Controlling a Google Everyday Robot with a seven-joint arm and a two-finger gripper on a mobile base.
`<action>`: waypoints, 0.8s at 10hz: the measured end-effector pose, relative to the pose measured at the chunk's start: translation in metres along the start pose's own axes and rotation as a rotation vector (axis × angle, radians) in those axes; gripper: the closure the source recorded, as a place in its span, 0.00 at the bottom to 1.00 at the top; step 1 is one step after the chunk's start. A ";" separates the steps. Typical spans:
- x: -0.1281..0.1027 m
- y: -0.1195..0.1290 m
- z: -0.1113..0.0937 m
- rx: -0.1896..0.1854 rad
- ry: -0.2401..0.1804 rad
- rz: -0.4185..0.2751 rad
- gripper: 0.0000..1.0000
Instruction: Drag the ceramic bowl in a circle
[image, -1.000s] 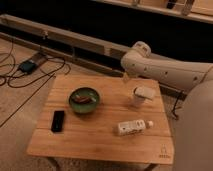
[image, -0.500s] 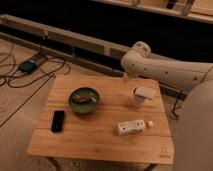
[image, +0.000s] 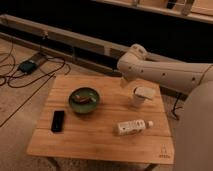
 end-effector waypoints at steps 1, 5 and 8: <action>0.001 0.010 -0.001 -0.011 0.019 -0.016 0.20; -0.015 0.066 -0.003 -0.082 0.071 -0.093 0.20; -0.039 0.108 0.011 -0.144 0.103 -0.135 0.20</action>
